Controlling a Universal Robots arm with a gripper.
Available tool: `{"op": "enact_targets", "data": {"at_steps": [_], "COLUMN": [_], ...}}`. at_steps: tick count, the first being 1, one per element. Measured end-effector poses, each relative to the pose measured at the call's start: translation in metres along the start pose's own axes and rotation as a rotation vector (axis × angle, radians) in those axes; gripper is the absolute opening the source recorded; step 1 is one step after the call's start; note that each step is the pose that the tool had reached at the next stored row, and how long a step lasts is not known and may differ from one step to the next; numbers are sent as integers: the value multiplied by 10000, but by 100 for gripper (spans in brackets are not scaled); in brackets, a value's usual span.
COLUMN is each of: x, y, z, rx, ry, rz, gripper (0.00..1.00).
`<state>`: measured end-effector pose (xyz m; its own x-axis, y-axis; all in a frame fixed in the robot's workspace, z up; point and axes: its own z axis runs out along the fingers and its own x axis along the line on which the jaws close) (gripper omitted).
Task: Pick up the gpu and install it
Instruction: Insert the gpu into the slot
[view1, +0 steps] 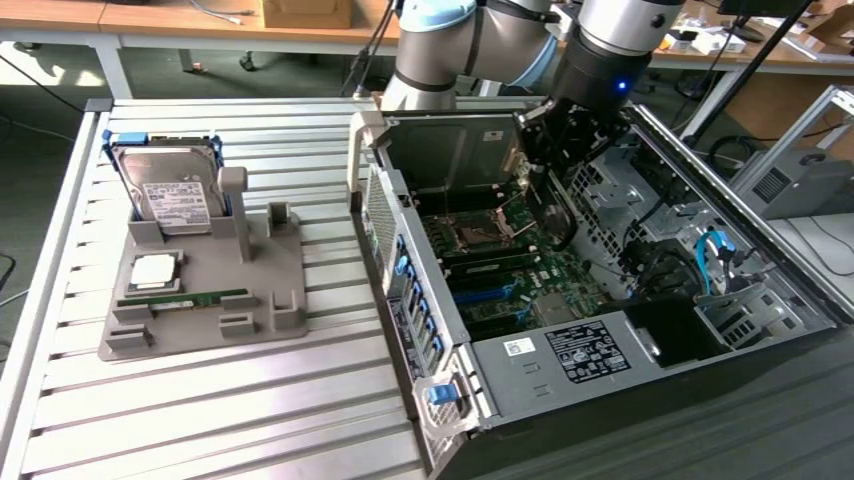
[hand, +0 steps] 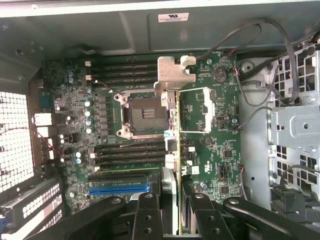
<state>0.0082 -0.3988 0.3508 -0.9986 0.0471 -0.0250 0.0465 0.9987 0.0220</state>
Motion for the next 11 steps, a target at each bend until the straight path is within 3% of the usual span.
{"op": "enact_targets", "data": {"at_steps": [11], "x": [0], "y": [0], "z": [0], "rx": [-30], "ry": [26], "rz": [-1177], "gripper": [27]}}
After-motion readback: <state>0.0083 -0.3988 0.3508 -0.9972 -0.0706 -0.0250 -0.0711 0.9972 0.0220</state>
